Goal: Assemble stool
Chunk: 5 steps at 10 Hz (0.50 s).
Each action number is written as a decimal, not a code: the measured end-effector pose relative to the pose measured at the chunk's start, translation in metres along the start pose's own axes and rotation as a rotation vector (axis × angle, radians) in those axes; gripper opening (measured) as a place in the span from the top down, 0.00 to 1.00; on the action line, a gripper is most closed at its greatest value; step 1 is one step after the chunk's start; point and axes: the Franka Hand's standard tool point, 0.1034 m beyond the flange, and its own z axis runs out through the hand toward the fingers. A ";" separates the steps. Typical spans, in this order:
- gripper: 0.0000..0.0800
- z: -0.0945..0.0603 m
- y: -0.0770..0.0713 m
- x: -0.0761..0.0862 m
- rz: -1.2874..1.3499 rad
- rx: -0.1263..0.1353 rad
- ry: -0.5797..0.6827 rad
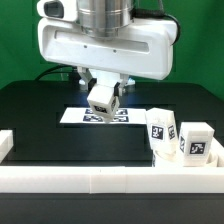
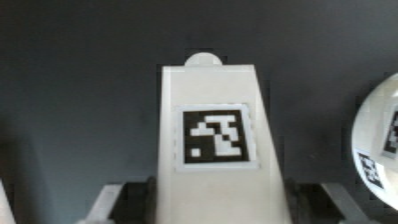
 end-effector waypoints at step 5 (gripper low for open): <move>0.58 -0.027 -0.049 -0.027 0.026 0.100 0.216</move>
Offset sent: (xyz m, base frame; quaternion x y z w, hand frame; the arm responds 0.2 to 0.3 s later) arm -0.0048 0.0329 0.0249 0.0389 0.1020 0.0618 0.9921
